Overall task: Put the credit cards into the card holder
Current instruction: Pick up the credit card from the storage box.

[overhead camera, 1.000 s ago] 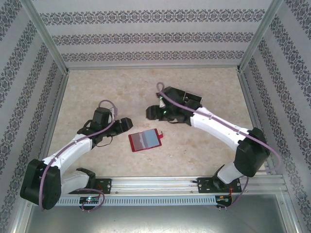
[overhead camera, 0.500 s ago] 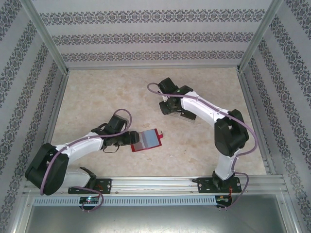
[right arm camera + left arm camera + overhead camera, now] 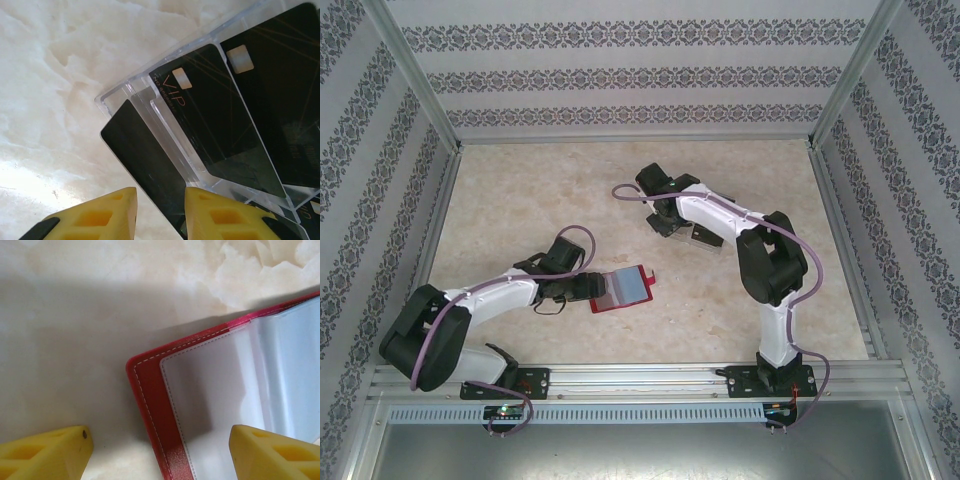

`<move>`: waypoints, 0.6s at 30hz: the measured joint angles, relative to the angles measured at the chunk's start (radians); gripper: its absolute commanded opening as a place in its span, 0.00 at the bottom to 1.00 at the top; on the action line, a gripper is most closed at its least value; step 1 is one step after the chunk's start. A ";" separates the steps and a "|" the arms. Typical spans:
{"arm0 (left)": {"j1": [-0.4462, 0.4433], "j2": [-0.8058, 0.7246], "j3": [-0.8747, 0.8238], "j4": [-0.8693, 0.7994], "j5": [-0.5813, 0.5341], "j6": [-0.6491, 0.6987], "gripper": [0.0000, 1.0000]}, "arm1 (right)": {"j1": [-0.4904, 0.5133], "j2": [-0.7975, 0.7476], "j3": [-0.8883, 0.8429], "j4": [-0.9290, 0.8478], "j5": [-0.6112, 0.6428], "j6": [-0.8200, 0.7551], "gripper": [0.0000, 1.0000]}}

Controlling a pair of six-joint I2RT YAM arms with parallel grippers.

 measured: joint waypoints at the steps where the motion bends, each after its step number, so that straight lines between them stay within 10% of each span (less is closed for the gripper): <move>1: 0.000 0.004 0.004 -0.005 0.000 0.000 0.76 | 0.000 0.000 0.000 0.000 0.000 -0.003 0.33; 18: -0.001 0.031 0.030 -0.035 -0.003 0.011 0.76 | 0.006 0.010 -0.013 0.004 0.008 -0.034 0.31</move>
